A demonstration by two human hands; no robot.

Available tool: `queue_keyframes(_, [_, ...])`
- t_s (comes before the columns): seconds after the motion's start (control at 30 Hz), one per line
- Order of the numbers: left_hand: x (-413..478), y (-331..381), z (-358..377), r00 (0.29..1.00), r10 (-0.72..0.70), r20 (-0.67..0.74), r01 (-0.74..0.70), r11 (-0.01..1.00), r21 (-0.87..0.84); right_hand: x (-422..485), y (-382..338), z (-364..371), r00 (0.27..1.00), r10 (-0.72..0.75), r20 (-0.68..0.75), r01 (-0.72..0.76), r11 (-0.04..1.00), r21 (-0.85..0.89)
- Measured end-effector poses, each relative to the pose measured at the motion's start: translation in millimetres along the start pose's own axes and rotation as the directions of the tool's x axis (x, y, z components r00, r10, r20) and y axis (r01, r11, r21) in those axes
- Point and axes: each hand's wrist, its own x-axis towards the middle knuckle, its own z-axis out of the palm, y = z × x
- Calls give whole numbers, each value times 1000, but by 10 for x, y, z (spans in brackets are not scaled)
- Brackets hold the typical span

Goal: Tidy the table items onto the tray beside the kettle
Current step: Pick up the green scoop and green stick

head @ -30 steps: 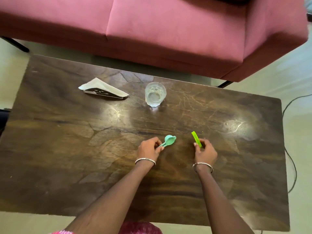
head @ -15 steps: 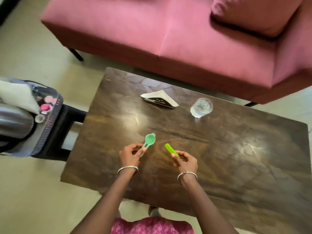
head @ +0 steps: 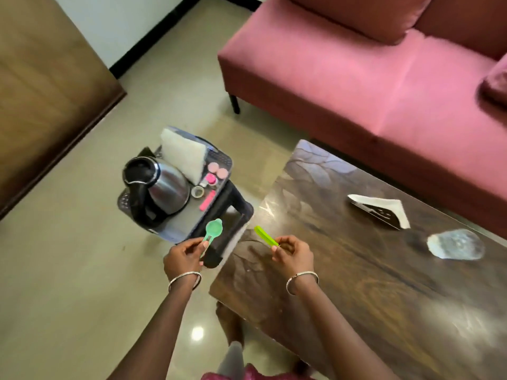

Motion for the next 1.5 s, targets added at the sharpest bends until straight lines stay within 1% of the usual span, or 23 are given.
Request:
queue_keyframes(0.1, [415, -75, -225, 999, 21, -47, -15, 992, 126, 219, -278, 469, 995, -98, 30, 101, 977, -189])
queue_keyframes(0.17, [645, -119, -291, 999, 30, -43, -23, 989, 145, 374, -431, 742, 982, -179, 57, 187, 935, -300])
queue_keyframes(0.23, [873, -162, -317, 999, 21, -33, -15, 988, 152, 583, -567, 1032, 950, -292, 113, 311, 831, -461])
queue_keyframes(0.27, [968, -182, -311, 999, 17, -34, -11, 988, 157, 694, -630, 1161, 933, -324, 156, 357, 774, -522])
queue_keyframes(0.4, [1224, -209, -194, 999, -15, -39, 21, 989, 147, 1105, -832, 1595, 873, -364, 325, 484, 561, -672])
queue_keyframes(0.5, [1356, -249, -74, 997, -65, -50, 72, 988, 139, 1331, -926, 1850, 828, -366, 424, 550, 388, -739])
queue_keyframes(0.57, [1430, -310, 4, 994, -101, -46, 107, 979, 174, 1480, -955, 2003, 808, -311, 500, 579, 270, -769])
queue_keyframes(0.6, [1452, -348, 43, 994, -106, -40, 112, 971, 209, 1542, -961, 2063, 810, -271, 520, 579, 228, -783])
queue_keyframes(0.7, [1499, -415, 123, 993, -116, -32, 121, 953, 279, 1663, -963, 2171, 813, -178, 554, 576, 115, -809])
queue_keyframes(0.77, [1555, -420, 166, 993, -115, -28, 118, 948, 295, 1718, -964, 2225, 811, -161, 562, 577, 62, -814])
queue_keyframes(0.83, [1618, -403, 195, 994, -111, -18, 111, 942, 316, 1743, -966, 2279, 811, -181, 557, 570, 27, -821])
queue_keyframes(0.93, [1698, -386, 221, 992, -130, -8, 125, 932, 342, 1747, -957, 2354, 817, -211, 537, 549, -3, -836])
queue_keyframes(1.07, [1716, -366, 246, 986, -160, -37, 163, 919, 359, 1734, -937, 2415, 829, -218, 514, 524, -16, -852])
queue_keyframes(1.3, [1660, -333, 261, 996, -75, -51, 91, 864, 495, 1742, -867, 2419, 828, -273, 490, 505, -18, -863])
queue_keyframes(1.33, [1653, -325, 259, 996, -65, -54, 83, 856, 511, 1741, -861, 2399, 836, -270, 477, 496, 1, -868])
queue_keyframes(1.4, [1639, -323, 255, 998, -39, -55, 62, 849, 525, 1719, -844, 2327, 851, -287, 440, 482, 91, -872])
queue_keyframes(1.43, [1627, -322, 246, 998, -26, -58, 53, 844, 534, 1698, -833, 2272, 858, -305, 414, 475, 161, -865])
queue_keyframes(1.5, [1589, -318, 220, 998, 5, -57, 28, 827, 562, 1608, -794, 2117, 878, -339, 339, 449, 336, -828])
